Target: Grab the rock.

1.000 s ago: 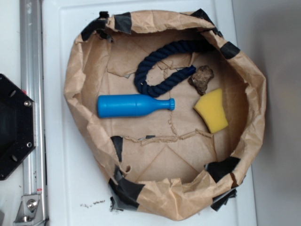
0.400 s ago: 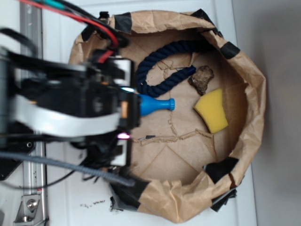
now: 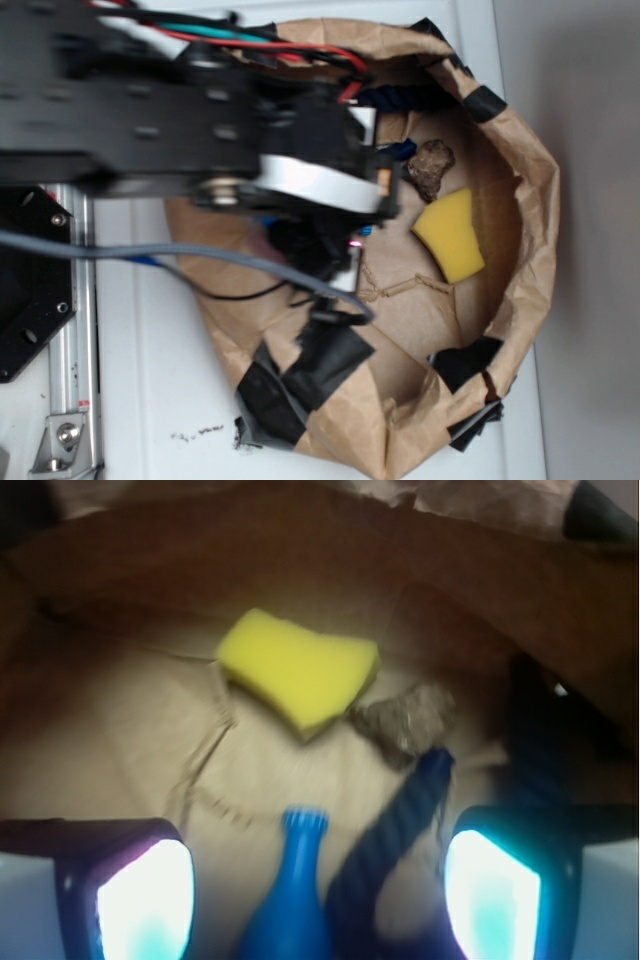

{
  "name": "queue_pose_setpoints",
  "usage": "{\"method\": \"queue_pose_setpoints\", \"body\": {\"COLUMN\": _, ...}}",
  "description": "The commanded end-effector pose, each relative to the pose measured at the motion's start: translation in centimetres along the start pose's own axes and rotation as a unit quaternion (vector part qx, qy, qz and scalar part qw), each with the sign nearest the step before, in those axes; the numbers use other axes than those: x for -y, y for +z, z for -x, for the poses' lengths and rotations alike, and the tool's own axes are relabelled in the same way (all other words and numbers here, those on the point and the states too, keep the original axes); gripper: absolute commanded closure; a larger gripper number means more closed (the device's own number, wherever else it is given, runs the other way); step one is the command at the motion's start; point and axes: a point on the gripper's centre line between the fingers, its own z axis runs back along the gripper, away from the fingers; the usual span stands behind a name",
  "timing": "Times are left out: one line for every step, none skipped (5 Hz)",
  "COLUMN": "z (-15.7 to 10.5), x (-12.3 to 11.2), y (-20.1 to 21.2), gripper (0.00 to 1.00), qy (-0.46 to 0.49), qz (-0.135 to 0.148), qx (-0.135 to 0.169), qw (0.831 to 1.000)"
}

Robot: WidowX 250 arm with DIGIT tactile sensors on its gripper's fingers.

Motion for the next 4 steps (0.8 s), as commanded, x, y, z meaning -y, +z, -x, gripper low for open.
{"method": "queue_pose_setpoints", "body": {"z": -1.8, "x": -3.2, "y": -1.1, "gripper": 0.00, "qy": 0.015, "qz": -0.020, "qx": -0.002, "qw": 1.000}}
{"method": "queue_pose_setpoints", "body": {"z": -2.1, "x": -3.6, "y": -0.8, "gripper": 0.00, "qy": 0.013, "qz": -0.023, "qx": -0.002, "qw": 1.000}}
{"method": "queue_pose_setpoints", "body": {"z": -1.9, "x": -4.2, "y": -1.1, "gripper": 0.00, "qy": 0.003, "qz": -0.035, "qx": -0.007, "qw": 0.999}}
{"method": "queue_pose_setpoints", "body": {"z": -2.3, "x": -4.0, "y": -0.8, "gripper": 0.00, "qy": -0.007, "qz": -0.033, "qx": 0.011, "qw": 0.999}}
